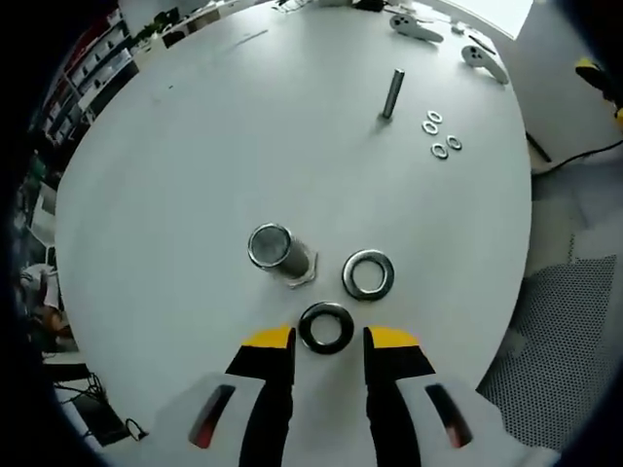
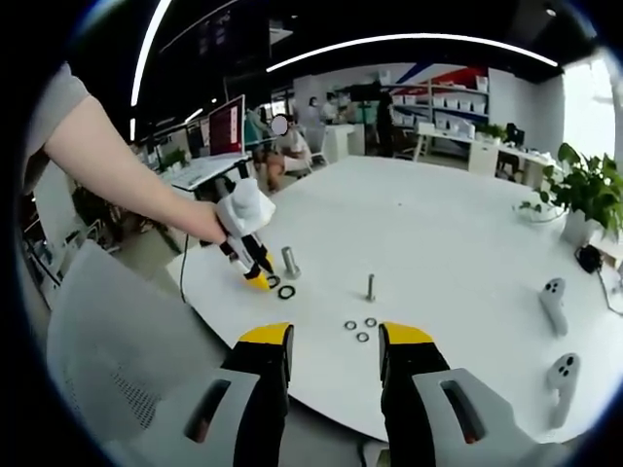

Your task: Place the washer onto the threaded stud by aligning its center hole with the stud, sliding it down to the base, and recovering from edge contact or off-axis alignment until the washer reaches the visible bottom stop.

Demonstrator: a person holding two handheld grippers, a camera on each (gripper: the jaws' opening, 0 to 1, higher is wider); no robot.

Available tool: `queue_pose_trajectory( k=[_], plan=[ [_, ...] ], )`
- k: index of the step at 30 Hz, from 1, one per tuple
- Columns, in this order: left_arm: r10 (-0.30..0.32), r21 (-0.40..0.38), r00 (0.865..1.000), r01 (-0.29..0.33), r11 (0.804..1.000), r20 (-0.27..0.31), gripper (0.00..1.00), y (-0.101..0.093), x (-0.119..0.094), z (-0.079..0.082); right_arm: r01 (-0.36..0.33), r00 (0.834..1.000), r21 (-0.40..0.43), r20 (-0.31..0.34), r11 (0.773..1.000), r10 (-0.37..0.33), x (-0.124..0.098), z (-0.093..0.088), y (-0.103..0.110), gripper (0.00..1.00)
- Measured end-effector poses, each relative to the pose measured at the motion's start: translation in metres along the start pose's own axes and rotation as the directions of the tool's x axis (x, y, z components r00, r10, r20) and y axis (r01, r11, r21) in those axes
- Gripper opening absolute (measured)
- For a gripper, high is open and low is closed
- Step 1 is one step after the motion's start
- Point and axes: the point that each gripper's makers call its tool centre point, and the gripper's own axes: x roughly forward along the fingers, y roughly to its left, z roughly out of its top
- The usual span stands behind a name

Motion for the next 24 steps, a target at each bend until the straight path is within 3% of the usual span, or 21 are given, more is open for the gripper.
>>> queue_pose_trajectory(
  k=[7, 9, 13, 16, 24],
  plan=[
    [0.013, 0.008, 1.0, -0.013, 1.0, -0.028, 0.22, 0.004, 0.004, 0.001, -0.002, 1.0, -0.005, -0.002, 1.0, 0.002, 0.0, 0.0, 0.0, 0.37],
    [0.005, -0.027, 0.999, -0.006, 1.0, -0.039, 0.22, 0.006, 0.003, 0.002, -0.003, 1.0, -0.001, 0.0, 1.0, 0.003, 0.0, 0.0, 0.0, 0.37],
    [0.03, 0.055, 0.998, -0.027, 0.998, -0.063, 0.21, 0.003, 0.003, 0.002, -0.002, 1.0, 0.001, 0.004, 1.0, 0.002, 0.0, 0.0, 0.0, 0.37],
    [0.027, 0.04, 0.998, -0.025, 0.999, -0.062, 0.21, 0.003, 0.002, 0.001, -0.003, 1.0, -0.003, -0.002, 1.0, 0.003, 0.001, -0.001, 0.0, 0.37],
    [0.014, 0.043, 0.996, -0.01, 0.999, -0.091, 0.21, -0.001, -0.002, -0.017, 0.001, 1.0, 0.007, 0.01, 1.0, -0.001, 0.0, 0.001, -0.001, 0.37]
  ],
)
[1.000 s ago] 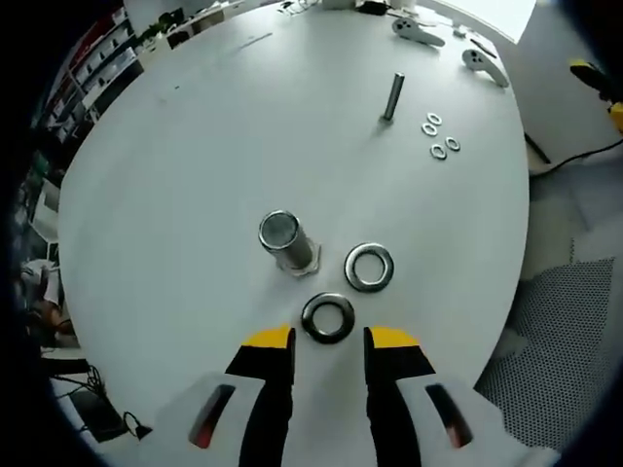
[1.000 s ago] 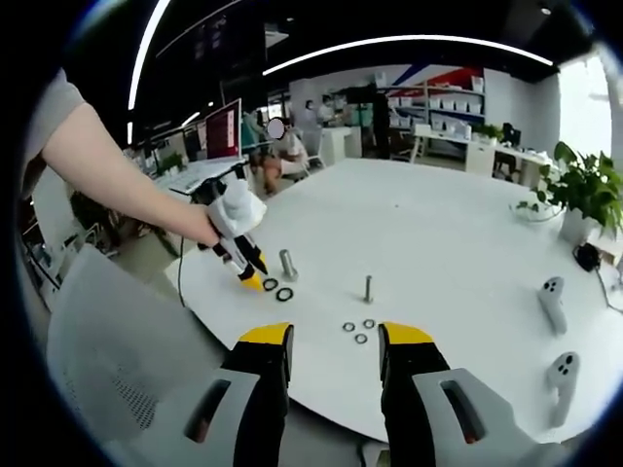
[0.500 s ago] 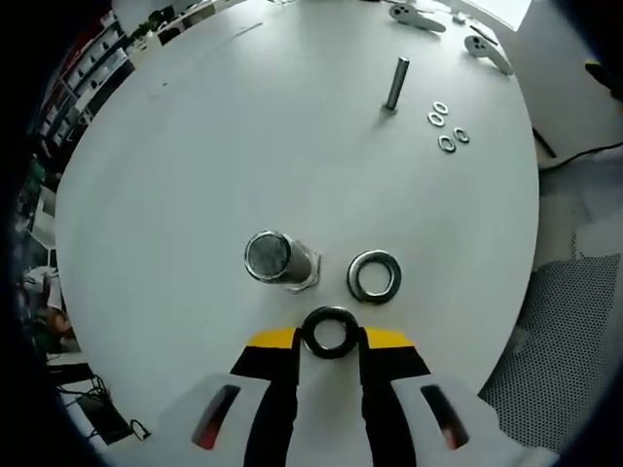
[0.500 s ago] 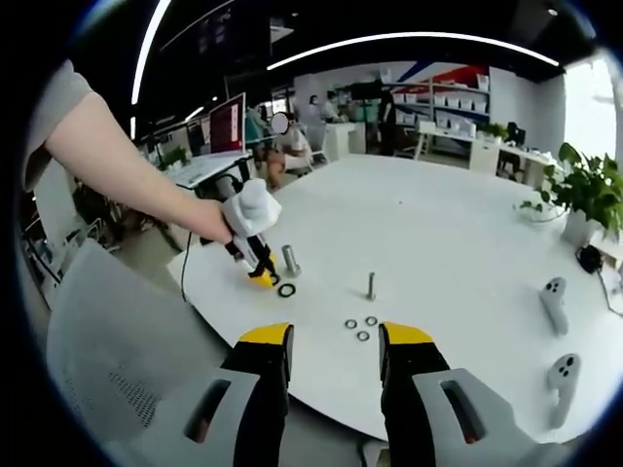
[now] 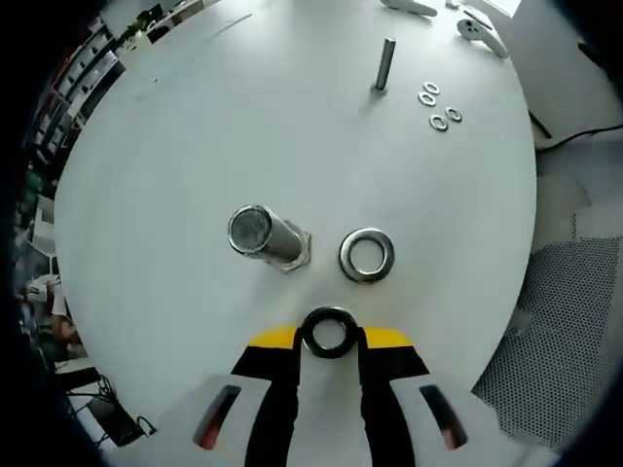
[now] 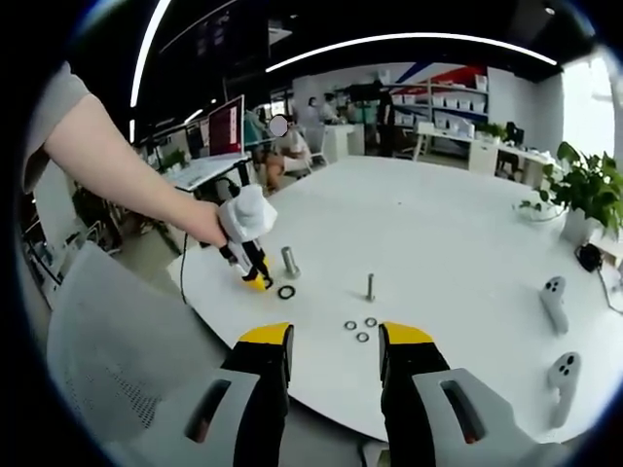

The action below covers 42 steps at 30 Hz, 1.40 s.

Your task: Place the washer onto the threaded stud by aligning its center hole with the stud, sliding it down to the base, and recovering from edge contact or off-axis alignment until the washer reaches the visible bottom stop.

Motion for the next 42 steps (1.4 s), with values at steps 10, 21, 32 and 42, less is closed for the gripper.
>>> queue_pose_trajectory(
  k=[10, 21, 32, 42],
  plan=[
    [0.006, 0.039, 1.0, -0.005, 0.999, -0.03, 0.22, -0.003, 0.0011, -0.0026, -0.005, 1.0, -0.001, -0.007, 1.0, 0.005, 0.0006, -0.0012, 0.0012, 0.37],
    [0.004, 0.034, 0.998, -0.002, 0.999, -0.056, 0.22, -0.0019, 0.0017, -0.0032, -0.011, 1.0, -0.019, -0.028, 1.0, 0.011, 0.0024, -0.004, 0.0028, 0.37],
    [0.007, 0.127, 0.999, -0.002, 0.992, -0.035, 0.21, -0.0041, 0.0016, -0.0043, -0.004, 1.0, -0.021, -0.026, 1.0, 0.003, 0.0017, -0.0033, 0.0012, 0.36],
    [-0.026, 0.129, 0.997, 0.036, 0.991, -0.074, 0.24, -0.0058, 0.0011, -0.0069, -0.005, 0.999, -0.025, -0.035, 1.0, 0.004, 0.0019, -0.0045, 0.0022, 0.36]
  ],
)
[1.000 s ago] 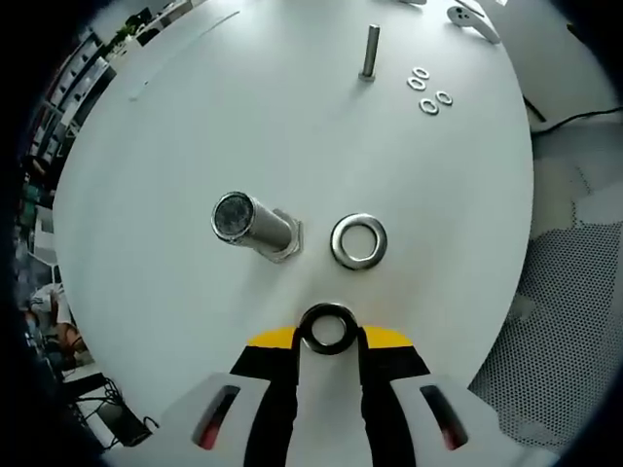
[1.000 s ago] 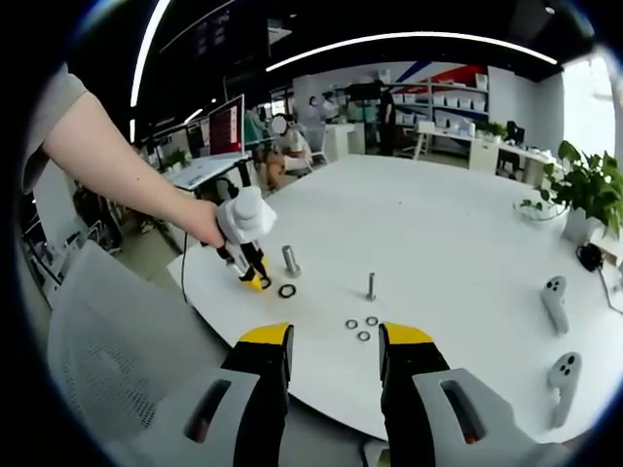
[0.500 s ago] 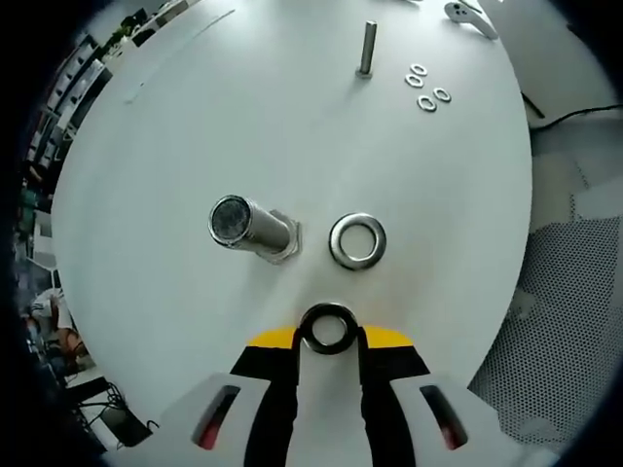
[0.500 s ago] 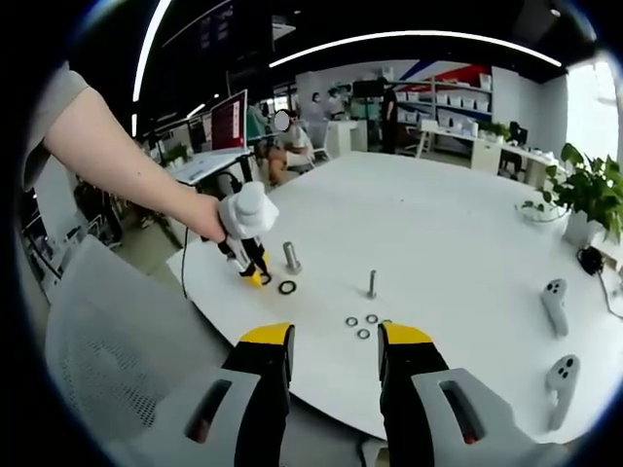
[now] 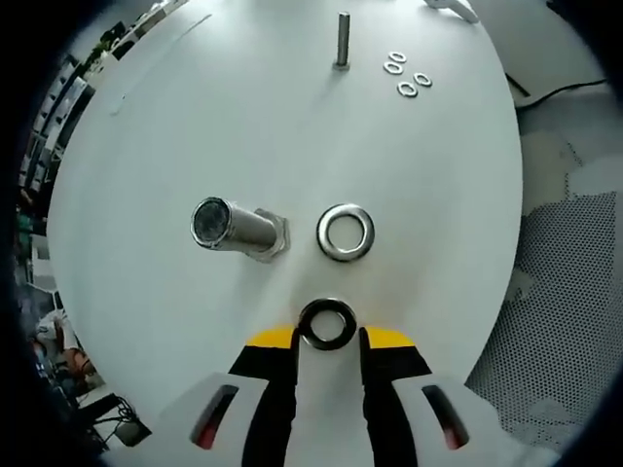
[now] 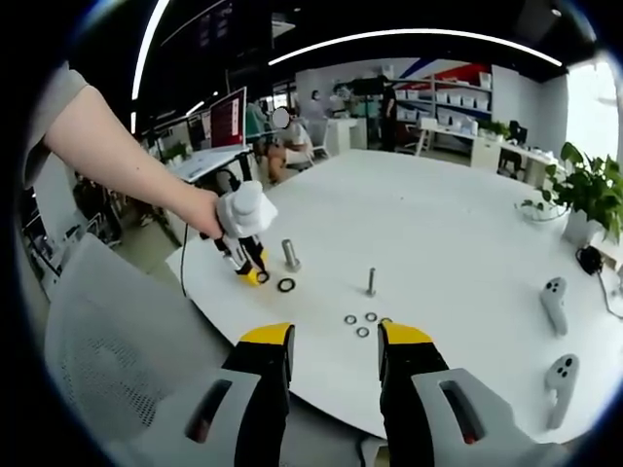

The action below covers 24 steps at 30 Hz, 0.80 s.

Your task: Place the washer onto the threaded stud by aligning its center hole with the stud, sliding it down to the base, and recovering from edge contact or off-axis alignment until the washer reaches the visible bottom stop.

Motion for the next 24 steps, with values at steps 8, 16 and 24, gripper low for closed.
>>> queue_pose_trajectory(
  k=[8, 16, 24],
  plan=[
    [0.015, 0.004, 1.0, -0.015, 1.0, 0.016, 0.23, 0.0001, -0.0009, -0.0012, -0.006, 1.0, 0.0, -0.005, 1.0, 0.006, 0.0005, -0.001, 0.0006, 0.36],
    [0.015, 0.035, 1.0, -0.015, 0.999, 0.003, 0.24, 0.0, 0.0004, -0.0009, -0.01, 1.0, 0.004, -0.004, 1.0, 0.01, 0.0008, -0.0013, 0.001, 0.35],
    [0.021, 0.02, 0.999, -0.02, 1.0, -0.033, 0.2, -0.0029, 0.0003, -0.0012, -0.01, 1.0, 0.007, -0.005, 1.0, 0.01, 0.0009, -0.0015, 0.0007, 0.35]
  ],
)
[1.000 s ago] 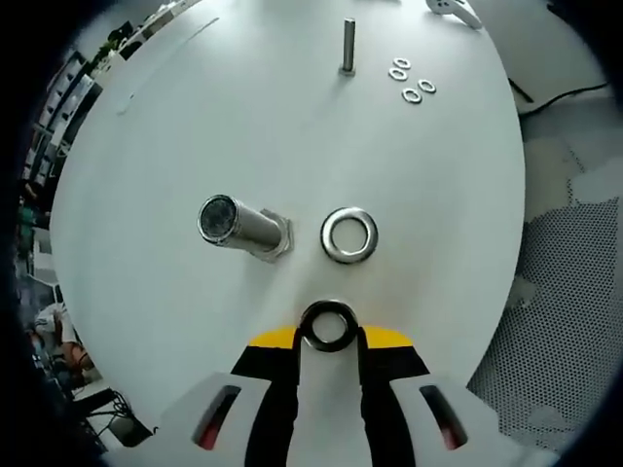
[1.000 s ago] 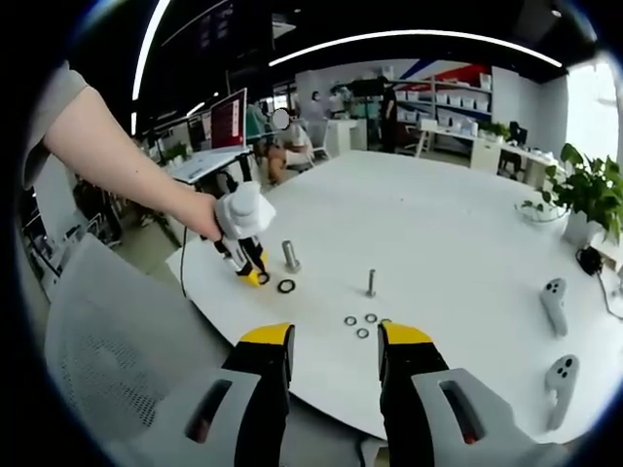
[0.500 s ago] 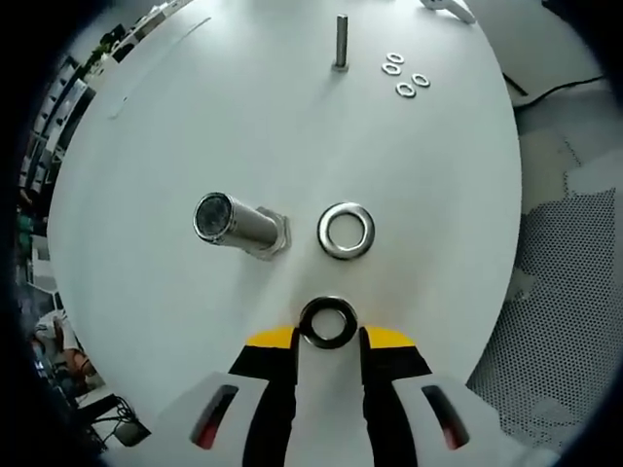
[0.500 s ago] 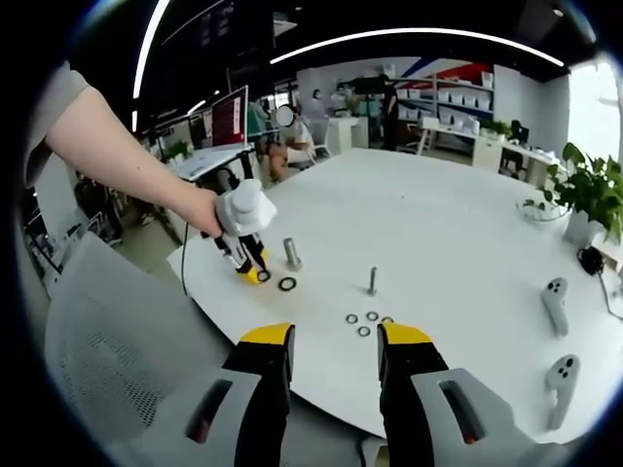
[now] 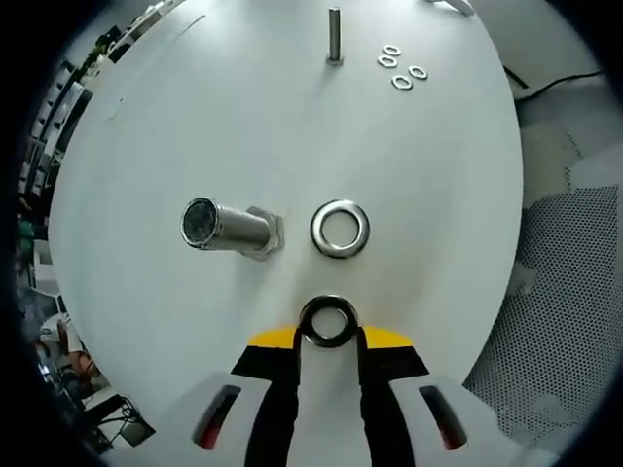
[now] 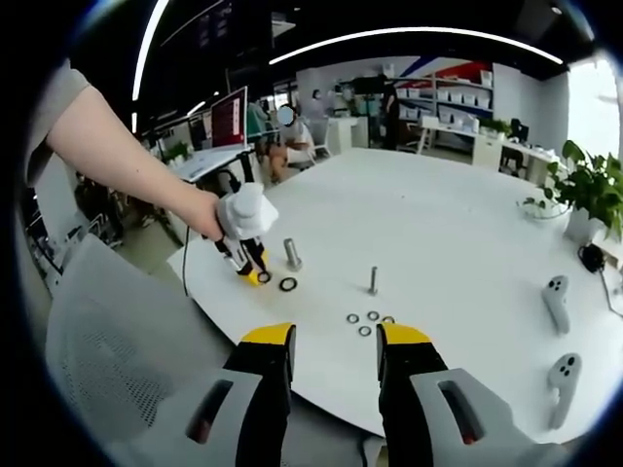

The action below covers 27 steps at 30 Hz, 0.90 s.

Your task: Place the washer onto the threaded stud by aligning its center hole with the stud, sliding it down to the base, and recovering from edge contact or off-axis alignment until the washer reaches the visible bottom stop.

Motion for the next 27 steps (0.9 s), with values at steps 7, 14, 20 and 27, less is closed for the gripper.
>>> queue_pose_trajectory(
  k=[7, 14, 20, 27],
  plan=[
    [0.013, 0.019, 1.0, -0.012, 1.0, -0.016, 0.0, 0.0, 0.004, -0.004, 0.0, 1.0, 0.002, 0.004, 1.0, 0.0, 0.0, 0.0, 0.0, 0.35],
    [-0.044, -0.139, 0.998, 0.049, 0.989, 0.037, 0.0, 0.002, 0.003, -0.007, -0.003, 1.0, -0.005, 0.004, 1.0, 0.004, 0.0, 0.001, 0.001, 0.35],
    [-0.068, -0.134, 0.996, 0.075, 0.988, 0.06, 0.05, -0.003, 0.001, -0.006, -0.005, 1.0, -0.003, 0.006, 1.0, 0.005, 0.0, 0.001, 0.001, 0.35],
    [-0.017, -0.127, 0.996, 0.028, 0.992, 0.087, 0.31, 0.003, -0.001, 0.002, -0.005, 1.0, 0.001, 0.006, 1.0, 0.005, 0.0, 0.001, 0.001, 0.35]
  ],
)
